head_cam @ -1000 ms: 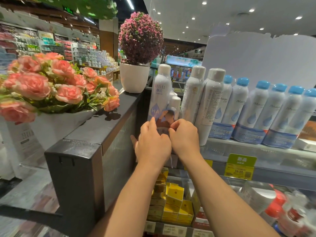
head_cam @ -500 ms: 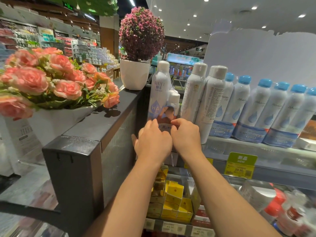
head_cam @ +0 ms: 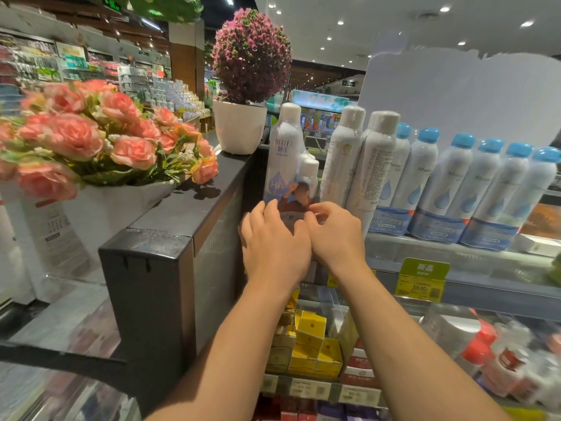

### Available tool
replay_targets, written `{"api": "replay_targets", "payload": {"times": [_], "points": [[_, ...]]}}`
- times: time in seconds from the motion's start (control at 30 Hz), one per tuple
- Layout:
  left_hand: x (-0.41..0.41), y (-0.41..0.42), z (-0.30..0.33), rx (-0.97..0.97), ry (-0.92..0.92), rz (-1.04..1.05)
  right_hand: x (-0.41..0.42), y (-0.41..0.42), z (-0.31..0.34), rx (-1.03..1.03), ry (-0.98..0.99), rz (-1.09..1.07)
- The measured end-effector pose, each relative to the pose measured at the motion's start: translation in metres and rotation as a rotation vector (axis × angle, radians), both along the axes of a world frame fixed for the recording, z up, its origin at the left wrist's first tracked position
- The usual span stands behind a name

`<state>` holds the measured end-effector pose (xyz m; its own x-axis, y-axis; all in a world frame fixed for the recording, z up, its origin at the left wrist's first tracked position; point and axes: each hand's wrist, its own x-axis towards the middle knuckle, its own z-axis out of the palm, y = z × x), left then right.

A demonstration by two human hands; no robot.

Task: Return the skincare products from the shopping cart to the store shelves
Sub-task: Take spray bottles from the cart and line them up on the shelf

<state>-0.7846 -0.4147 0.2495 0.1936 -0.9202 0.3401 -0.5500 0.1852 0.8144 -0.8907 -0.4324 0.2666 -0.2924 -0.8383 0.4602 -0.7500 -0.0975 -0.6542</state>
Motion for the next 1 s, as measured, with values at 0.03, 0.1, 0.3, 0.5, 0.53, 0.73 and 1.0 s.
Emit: {"api": "replay_targets", "payload": {"times": [0.03,0.1,0.3,0.5,0.53,0.73,1.0], "points": [[0.000,0.004,-0.001,-0.019,0.012,-0.008,0.001,0.005,-0.001,-0.023,-0.026,0.008],[0.001,0.012,-0.002,-0.047,0.035,-0.027,0.004,0.014,-0.003,-0.073,-0.086,0.023],[0.011,0.040,-0.007,-0.122,0.147,-0.128,0.007,0.051,-0.012,-0.198,-0.242,0.026],[0.020,0.079,-0.019,-0.101,0.232,-0.308,0.009,0.097,-0.032,-0.306,-0.523,0.089],[0.022,0.085,-0.023,-0.084,0.228,-0.346,0.010,0.104,-0.037,-0.316,-0.570,0.092],[0.034,0.113,-0.048,0.035,0.327,-0.508,0.015,0.156,-0.059,-0.319,-0.785,0.064],[0.043,0.150,-0.096,0.193,0.437,-0.744,0.021,0.234,-0.100,-0.210,-0.908,-0.144]]}}
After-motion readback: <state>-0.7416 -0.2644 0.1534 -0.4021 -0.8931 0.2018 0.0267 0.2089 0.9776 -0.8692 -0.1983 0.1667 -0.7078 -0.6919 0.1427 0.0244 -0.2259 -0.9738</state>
